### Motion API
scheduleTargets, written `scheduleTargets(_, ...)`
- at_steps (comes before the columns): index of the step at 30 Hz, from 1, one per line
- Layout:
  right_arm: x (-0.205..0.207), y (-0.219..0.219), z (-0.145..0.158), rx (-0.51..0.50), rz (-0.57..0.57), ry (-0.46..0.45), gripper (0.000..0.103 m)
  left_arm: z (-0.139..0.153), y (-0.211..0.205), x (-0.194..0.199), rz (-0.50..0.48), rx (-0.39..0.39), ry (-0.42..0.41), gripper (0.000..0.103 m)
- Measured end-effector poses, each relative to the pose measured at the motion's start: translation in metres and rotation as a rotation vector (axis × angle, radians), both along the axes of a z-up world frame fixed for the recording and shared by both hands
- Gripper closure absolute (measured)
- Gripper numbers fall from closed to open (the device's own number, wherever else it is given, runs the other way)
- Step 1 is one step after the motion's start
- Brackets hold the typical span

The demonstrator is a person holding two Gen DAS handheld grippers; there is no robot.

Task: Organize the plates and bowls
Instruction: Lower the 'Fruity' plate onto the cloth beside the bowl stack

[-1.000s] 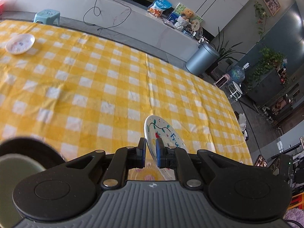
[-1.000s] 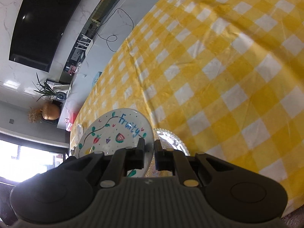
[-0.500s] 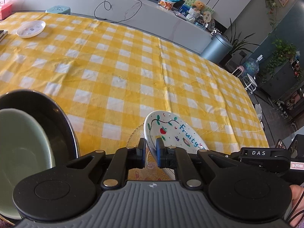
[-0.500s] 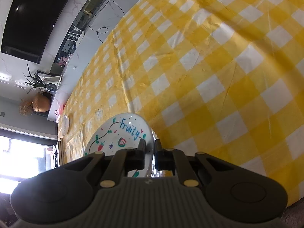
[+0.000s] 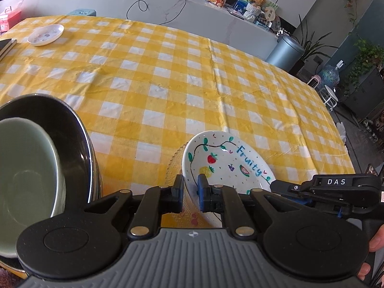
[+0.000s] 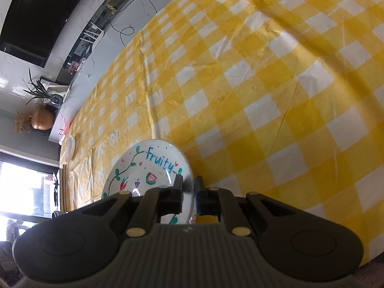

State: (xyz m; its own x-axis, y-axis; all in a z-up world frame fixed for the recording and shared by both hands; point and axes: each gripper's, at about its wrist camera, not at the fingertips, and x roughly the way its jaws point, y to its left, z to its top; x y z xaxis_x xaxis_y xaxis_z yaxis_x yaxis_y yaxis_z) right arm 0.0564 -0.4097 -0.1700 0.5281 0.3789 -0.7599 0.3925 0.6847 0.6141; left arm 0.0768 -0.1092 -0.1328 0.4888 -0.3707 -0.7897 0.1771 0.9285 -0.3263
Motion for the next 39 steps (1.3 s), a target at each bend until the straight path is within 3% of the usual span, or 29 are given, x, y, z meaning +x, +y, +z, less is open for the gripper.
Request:
scheduleTargets(25, 0.011, 0.028, 0.005, -0.176, 0.116, -0.021, 0.093, -0.009, -0.015, -0.011, 0.020, 0.162, -0.028, 0.089)
scheduleTargets(39, 0.012, 0.045, 0.008, -0.288, 0.191, -0.042, 0.092, -0.005, -0.018, -0.012, 0.004, 0.201, -0.041, 0.091)
